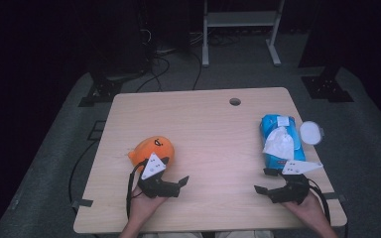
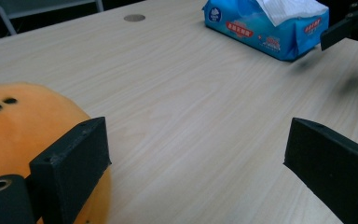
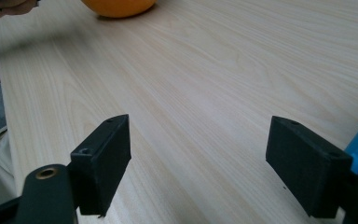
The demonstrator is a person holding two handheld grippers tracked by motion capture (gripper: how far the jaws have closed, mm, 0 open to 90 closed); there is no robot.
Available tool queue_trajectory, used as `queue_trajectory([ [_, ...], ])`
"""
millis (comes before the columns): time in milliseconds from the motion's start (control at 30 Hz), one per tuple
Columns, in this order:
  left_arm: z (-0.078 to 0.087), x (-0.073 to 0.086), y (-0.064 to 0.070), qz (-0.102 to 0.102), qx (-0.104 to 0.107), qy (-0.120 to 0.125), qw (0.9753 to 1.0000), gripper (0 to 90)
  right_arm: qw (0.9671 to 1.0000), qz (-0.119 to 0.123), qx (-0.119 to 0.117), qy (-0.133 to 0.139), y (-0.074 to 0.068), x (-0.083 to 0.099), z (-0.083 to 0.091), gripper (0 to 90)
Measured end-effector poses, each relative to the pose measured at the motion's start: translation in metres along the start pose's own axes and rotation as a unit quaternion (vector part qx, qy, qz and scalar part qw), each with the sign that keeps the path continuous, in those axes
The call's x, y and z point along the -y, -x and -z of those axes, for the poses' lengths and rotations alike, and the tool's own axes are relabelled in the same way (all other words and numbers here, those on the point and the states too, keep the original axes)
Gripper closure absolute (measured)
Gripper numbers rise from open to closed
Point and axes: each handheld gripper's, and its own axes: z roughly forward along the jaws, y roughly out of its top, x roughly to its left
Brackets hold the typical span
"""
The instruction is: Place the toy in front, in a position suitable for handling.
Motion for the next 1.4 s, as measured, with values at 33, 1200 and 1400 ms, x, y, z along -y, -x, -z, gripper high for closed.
queue_trajectory([
  [33,0.001,-0.002,-0.001,-0.001,-0.002,0.003,1.0000,6.1,1.0000,0.000,0.000,0.001,0.000,0.000,0.000,20.7],
  [1200,0.009,0.013,-0.106,0.091,-0.072,-0.017,0.9931,8.6,0.9997,0.000,-0.019,-0.016,-0.006,-0.003,-0.015,19.6],
  [1400,0.001,0.012,-0.102,0.080,-0.076,-0.039,0.9931,8.7,0.9997,0.001,-0.021,-0.016,-0.006,-0.004,-0.017,19.6],
])
